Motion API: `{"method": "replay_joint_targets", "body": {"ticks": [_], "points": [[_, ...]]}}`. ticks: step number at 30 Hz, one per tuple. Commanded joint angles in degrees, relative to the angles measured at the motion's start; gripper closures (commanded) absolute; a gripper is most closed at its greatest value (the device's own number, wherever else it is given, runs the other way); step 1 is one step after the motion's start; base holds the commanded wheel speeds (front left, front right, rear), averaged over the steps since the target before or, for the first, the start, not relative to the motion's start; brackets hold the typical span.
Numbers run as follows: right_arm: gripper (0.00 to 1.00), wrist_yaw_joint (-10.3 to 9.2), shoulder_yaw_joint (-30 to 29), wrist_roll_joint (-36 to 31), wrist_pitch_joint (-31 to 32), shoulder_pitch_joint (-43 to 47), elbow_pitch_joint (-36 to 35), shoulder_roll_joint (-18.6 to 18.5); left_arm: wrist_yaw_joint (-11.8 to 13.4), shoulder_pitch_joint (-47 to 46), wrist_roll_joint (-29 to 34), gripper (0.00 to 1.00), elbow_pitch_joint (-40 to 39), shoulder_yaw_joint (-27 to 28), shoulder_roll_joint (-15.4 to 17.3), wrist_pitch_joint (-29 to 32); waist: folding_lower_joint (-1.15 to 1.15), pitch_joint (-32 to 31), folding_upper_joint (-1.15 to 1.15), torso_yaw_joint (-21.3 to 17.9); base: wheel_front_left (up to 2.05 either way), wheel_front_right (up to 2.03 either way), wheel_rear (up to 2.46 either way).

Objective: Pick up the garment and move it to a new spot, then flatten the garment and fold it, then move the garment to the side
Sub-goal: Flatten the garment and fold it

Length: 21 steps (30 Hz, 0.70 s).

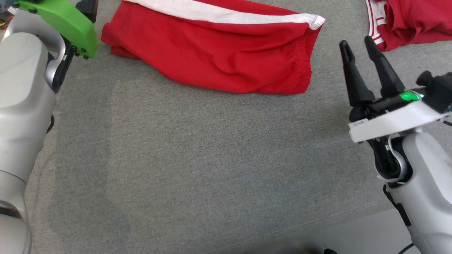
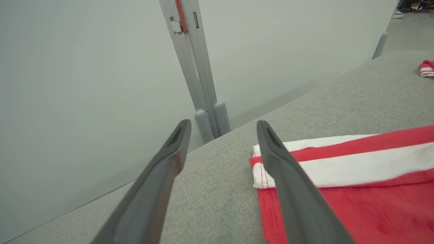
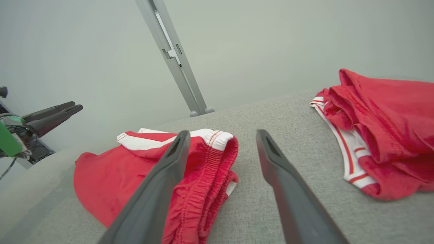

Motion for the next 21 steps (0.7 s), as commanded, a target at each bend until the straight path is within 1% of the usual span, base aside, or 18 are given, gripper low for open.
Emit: {"method": "replay_joint_targets", "body": {"ticks": [1,4,7,10,13,17,21], "points": [[0.0,-0.08,-2.04,-1.25,-0.28,2.46,-2.39,0.02,0.14,1.35,-0.55,0.0,0.18,-0.45,0.63,-0.39,0.0,-0.71,0.0,-0.42,0.0,0.0,0.0],[0.0,-0.08,-5.51,-3.43,-0.28,6.88,-7.0,1.04,0.14,2.17,-1.94,0.0,0.77,-1.67,1.52,0.11,0.0,-0.96,0.0,-0.96,0.0,0.0,0.0],[0.0,-0.08,-7.85,-5.59,-0.29,10.66,-11.08,2.43,0.14,3.59,-4.29,0.0,-0.82,-4.65,1.98,2.88,0.0,-0.8,0.0,-1.86,0.0,0.0,0.0],[0.0,-0.08,-8.71,-6.63,-0.29,12.89,-13.31,3.66,0.14,4.89,-7.31,0.0,-2.89,-7.87,4.55,6.38,0.0,-0.54,0.0,-2.87,0.0,0.0,0.0],[0.0,-0.08,-9.01,-7.4,-0.29,14.17,-14.22,4.82,0.14,6.43,-10.89,0.0,-4.79,-10.68,6.44,9.78,0.0,-0.31,0.0,-3.64,0.0,0.0,0.0],[0.0,-0.08,-9.03,-8.07,-0.3,14.36,-14.42,5.57,0.14,7.43,-14.24,0.0,-5.81,-12.78,8.72,11.83,0.0,0.14,0.0,-4.03,0.0,0.0,0.0],[0.0,-0.08,-9.2,-8.34,-0.3,13.83,-14.07,5.58,0.14,8.67,-17.89,0.0,-6.33,-14.29,8.76,14.32,0.0,0.31,0.0,-4.1,0.0,0.0,0.0]]}}
